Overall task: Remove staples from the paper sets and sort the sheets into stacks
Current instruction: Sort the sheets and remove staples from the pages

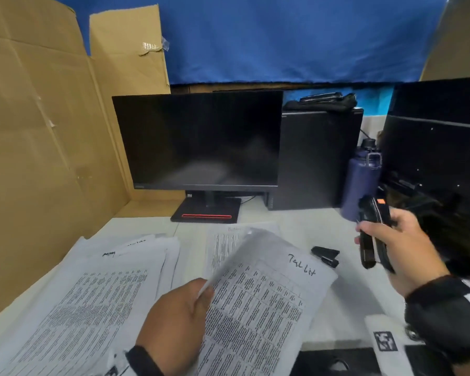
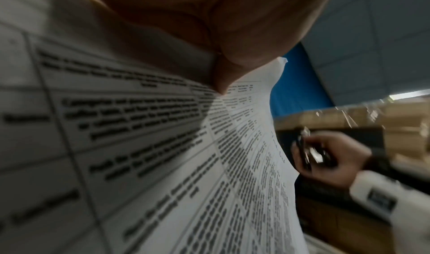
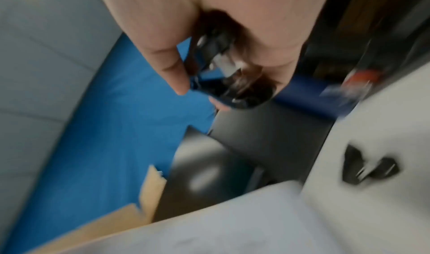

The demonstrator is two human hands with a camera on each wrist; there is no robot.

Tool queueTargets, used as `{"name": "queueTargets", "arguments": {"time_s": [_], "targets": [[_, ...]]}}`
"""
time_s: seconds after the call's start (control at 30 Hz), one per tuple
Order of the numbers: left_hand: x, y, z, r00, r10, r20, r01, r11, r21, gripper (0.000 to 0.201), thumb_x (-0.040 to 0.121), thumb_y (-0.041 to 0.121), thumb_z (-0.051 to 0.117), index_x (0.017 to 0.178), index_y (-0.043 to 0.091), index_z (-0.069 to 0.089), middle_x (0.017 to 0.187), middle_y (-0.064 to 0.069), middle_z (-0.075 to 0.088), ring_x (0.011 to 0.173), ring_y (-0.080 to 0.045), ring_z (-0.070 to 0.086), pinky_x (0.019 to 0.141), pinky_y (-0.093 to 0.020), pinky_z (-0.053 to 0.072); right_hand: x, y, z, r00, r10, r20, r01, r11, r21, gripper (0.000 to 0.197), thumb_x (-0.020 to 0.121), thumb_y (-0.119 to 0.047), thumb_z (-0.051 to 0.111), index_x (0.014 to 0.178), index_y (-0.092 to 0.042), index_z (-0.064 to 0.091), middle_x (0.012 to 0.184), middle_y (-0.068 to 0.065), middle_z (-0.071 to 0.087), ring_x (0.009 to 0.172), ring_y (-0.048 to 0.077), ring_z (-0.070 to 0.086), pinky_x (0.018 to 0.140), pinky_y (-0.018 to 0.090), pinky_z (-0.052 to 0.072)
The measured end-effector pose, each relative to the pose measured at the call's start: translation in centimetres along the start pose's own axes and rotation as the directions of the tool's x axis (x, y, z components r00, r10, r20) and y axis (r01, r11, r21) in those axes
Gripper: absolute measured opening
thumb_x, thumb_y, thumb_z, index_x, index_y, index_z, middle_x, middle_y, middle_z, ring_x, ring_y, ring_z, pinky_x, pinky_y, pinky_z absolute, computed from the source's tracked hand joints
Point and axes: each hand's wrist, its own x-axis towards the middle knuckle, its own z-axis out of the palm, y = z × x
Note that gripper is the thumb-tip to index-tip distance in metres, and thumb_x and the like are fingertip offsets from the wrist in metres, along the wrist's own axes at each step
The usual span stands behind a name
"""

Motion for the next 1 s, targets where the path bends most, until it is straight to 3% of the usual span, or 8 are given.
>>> {"name": "queueTargets", "arguments": {"time_s": [0.07, 0.17, 0.23, 0.33, 0.43, 0.7, 0.83, 1.0], "targets": [[-0.5, 0.3, 0.5, 0.997, 0.061, 0.049, -0.067, 0.99, 0.124, 0.031, 0.104, 0.047, 0.041, 0.074, 0.048, 0.049, 0.066, 0.013, 0.059, 0.063, -0.003, 0.057, 0.057, -0.019, 0.042, -2.5, -1.5, 2.4, 0.999, -0.016, 0.038, 0.007, 0.975, 0.223, 0.017, 0.094, -0.01, 0.064, 0.108, -0.013, 0.055, 0.083, 0.005, 0.06, 0.071, 0.02, 0.061, 0.066, 0.033, 0.047], [-1.2, 0.8, 1.1, 0.988, 0.12, 0.096, -0.135, 0.977, 0.168, 0.028, 0.104, 0.05, 0.038, 0.081, 0.048, 0.053, 0.074, 0.013, 0.062, 0.072, -0.004, 0.06, 0.065, -0.018, 0.047, -5.3, -1.9, 5.3, 0.999, -0.04, -0.022, 0.046, 0.904, 0.424, 0.012, 0.099, -0.026, 0.061, 0.097, -0.014, 0.06, 0.074, 0.0, 0.059, 0.068, 0.016, 0.059, 0.068, 0.032, 0.049], [-1.6, 1.3, 1.1, 0.987, 0.124, 0.104, -0.139, 0.978, 0.156, 0.025, 0.104, 0.052, 0.038, 0.091, 0.043, 0.058, 0.077, 0.014, 0.065, 0.074, -0.003, 0.061, 0.068, -0.019, 0.049, -6.7, -1.8, 6.5, 0.991, -0.109, -0.078, 0.131, 0.912, 0.389, 0.021, 0.101, -0.035, 0.054, 0.093, -0.016, 0.059, 0.073, -0.001, 0.062, 0.068, 0.016, 0.063, 0.066, 0.031, 0.052], [-1.8, 1.8, 1.2, 0.983, 0.132, 0.129, -0.145, 0.985, 0.089, 0.024, 0.104, 0.047, 0.041, 0.083, 0.053, 0.051, 0.075, 0.029, 0.061, 0.065, 0.001, 0.057, 0.054, -0.018, 0.039, -8.0, -1.8, 7.3, 0.974, -0.217, -0.067, 0.227, 0.942, 0.246, 0.037, 0.103, -0.044, 0.042, 0.106, -0.01, 0.054, 0.083, 0.003, 0.072, 0.072, 0.02, 0.073, 0.063, 0.03, 0.059], [-1.8, 1.7, 1.4, 0.98, 0.144, 0.134, -0.153, 0.986, 0.06, 0.021, 0.104, 0.045, 0.043, 0.084, 0.047, 0.048, 0.072, 0.03, 0.058, 0.061, -0.001, 0.055, 0.051, -0.019, 0.037, -8.9, -1.9, 7.7, 0.954, -0.293, -0.06, 0.299, 0.943, 0.146, 0.054, 0.092, -0.062, 0.039, 0.111, -0.012, 0.051, 0.094, 0.005, 0.075, 0.082, 0.021, 0.076, 0.078, 0.041, 0.061], [-1.9, 0.8, 2.1, 0.979, 0.143, 0.144, -0.138, 0.989, -0.048, 0.031, 0.104, 0.041, 0.048, 0.075, 0.029, 0.049, 0.058, 0.016, 0.053, 0.052, -0.006, 0.048, 0.051, -0.02, 0.034, -9.2, -1.2, 7.6, 0.916, -0.391, -0.095, 0.399, 0.913, 0.091, 0.034, 0.076, -0.089, 0.042, 0.081, -0.058, 0.055, 0.092, 0.002, 0.076, 0.092, 0.024, 0.075, 0.09, 0.055, 0.056], [-2.1, 0.7, 2.4, 0.975, 0.121, 0.188, -0.112, 0.992, -0.056, 0.035, 0.104, 0.043, 0.048, 0.072, 0.027, 0.049, 0.058, 0.019, 0.054, 0.053, -0.005, 0.048, 0.054, -0.02, 0.036, -9.2, -0.8, 7.7, 0.898, -0.43, -0.095, 0.437, 0.897, 0.066, 0.038, 0.081, -0.086, 0.038, 0.085, -0.053, 0.056, 0.092, 0.001, 0.076, 0.091, 0.026, 0.075, 0.089, 0.056, 0.056], [-2.2, 0.8, 2.8, 0.971, 0.099, 0.218, -0.079, 0.992, -0.099, 0.038, 0.104, 0.042, 0.05, 0.071, 0.022, 0.049, 0.054, 0.015, 0.05, 0.052, -0.004, 0.045, 0.056, -0.022, 0.037, -9.1, -0.4, 7.6, 0.886, -0.451, -0.111, 0.458, 0.887, 0.057, 0.058, 0.085, -0.082, 0.038, 0.097, -0.029, 0.055, 0.092, 0.004, 0.076, 0.088, 0.026, 0.075, 0.087, 0.057, 0.056]]}}
